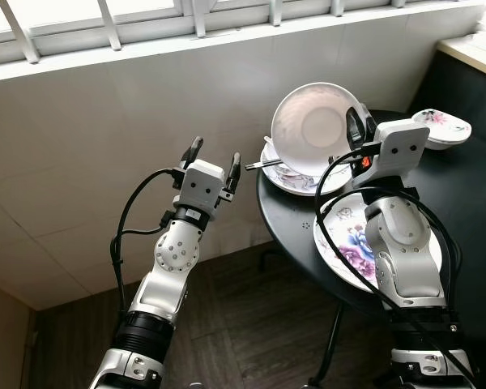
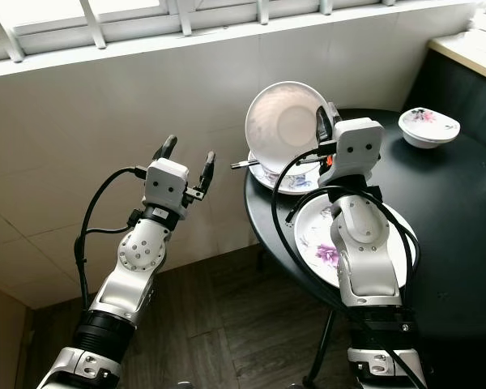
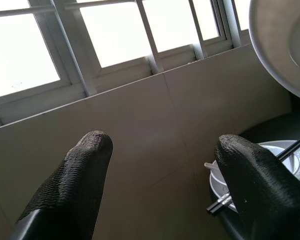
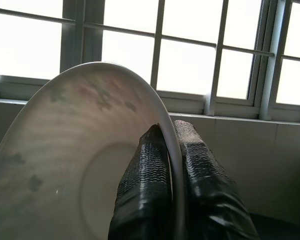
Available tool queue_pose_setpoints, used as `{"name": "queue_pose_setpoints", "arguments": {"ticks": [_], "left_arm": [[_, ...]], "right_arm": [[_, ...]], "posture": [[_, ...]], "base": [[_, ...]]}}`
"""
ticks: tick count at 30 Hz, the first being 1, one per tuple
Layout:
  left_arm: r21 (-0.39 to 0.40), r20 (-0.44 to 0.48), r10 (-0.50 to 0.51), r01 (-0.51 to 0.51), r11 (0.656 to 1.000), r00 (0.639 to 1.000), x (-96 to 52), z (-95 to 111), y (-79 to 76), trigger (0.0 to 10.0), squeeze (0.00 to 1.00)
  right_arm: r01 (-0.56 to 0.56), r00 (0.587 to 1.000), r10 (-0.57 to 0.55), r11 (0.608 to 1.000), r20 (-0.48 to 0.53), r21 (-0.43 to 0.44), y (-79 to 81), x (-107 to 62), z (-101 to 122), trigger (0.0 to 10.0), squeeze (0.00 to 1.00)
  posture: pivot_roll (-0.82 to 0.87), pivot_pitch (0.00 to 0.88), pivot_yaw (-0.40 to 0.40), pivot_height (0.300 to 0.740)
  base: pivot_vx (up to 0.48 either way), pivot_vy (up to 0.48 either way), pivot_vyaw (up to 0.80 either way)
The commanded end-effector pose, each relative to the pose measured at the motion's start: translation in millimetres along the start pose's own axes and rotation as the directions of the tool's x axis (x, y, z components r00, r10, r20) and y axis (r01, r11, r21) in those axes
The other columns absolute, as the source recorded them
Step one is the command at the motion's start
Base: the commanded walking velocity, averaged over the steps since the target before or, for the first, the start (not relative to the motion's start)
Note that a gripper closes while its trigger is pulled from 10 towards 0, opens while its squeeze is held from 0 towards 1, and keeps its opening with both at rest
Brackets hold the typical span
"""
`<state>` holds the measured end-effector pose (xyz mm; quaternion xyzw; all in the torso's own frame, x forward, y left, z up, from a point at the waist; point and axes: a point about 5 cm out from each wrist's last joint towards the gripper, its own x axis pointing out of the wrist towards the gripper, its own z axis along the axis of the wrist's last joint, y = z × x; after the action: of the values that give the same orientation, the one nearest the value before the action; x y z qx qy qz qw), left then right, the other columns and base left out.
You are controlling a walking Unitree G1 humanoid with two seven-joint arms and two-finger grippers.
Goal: Kitchen organization
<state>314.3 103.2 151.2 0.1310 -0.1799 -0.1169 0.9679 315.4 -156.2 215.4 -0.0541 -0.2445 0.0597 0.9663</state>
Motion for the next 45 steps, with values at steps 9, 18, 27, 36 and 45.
{"name": "queue_pose_setpoints", "arguments": {"ticks": [9, 18, 27, 36, 45], "left_arm": [[-0.003, -0.005, -0.007, 0.007, 1.000, 1.000, 1.0, -0.3, -0.7, 10.0, 0.00], [0.006, 0.006, 0.000, 0.000, 1.000, 1.000, -0.6, 0.2, 1.0, 10.0, 0.00], [0.017, 0.026, 0.005, -0.005, 1.000, 1.000, -0.9, 2.5, 3.0, 10.0, 0.00], [-0.017, 0.040, 0.017, -0.016, 1.000, 0.999, -0.7, 5.1, 4.3, 10.0, 0.00], [-0.030, 0.062, 0.037, -0.035, 0.999, 0.997, 0.7, 8.5, 7.0, 10.0, 0.00]], "right_arm": [[-0.032, 0.999, 0.034, 0.998, 0.037, -0.046, 3.9, -2.1, 1.1, 0.0, 0.00], [-0.075, 0.996, 0.078, 0.994, 0.034, -0.078, 10.9, -5.6, -3.5, 0.0, 0.00], [-0.081, 0.996, 0.084, 0.993, 0.029, -0.089, 12.5, -7.0, -5.9, 0.0, 0.00], [-0.064, 0.997, 0.069, 0.993, 0.042, -0.104, 10.3, -6.0, -4.2, 0.0, 0.00], [-0.015, 0.996, 0.029, 0.984, 0.081, -0.176, 2.9, -2.4, 0.9, 0.0, 0.00]], "posture": [[-0.12, 0.000, -0.001, 0.740], [-0.12, 0.000, -0.002, 0.740], [-0.12, 0.000, 0.003, 0.740], [-0.12, 0.000, 0.003, 0.740], [-0.12, 0.000, 0.000, 0.740]], "base": [[0.000, 0.479, 0.80], [0.000, 0.293, 0.80], [0.000, 0.000, 0.80], [0.000, 0.000, 0.80], [0.090, 0.000, 0.80]]}}
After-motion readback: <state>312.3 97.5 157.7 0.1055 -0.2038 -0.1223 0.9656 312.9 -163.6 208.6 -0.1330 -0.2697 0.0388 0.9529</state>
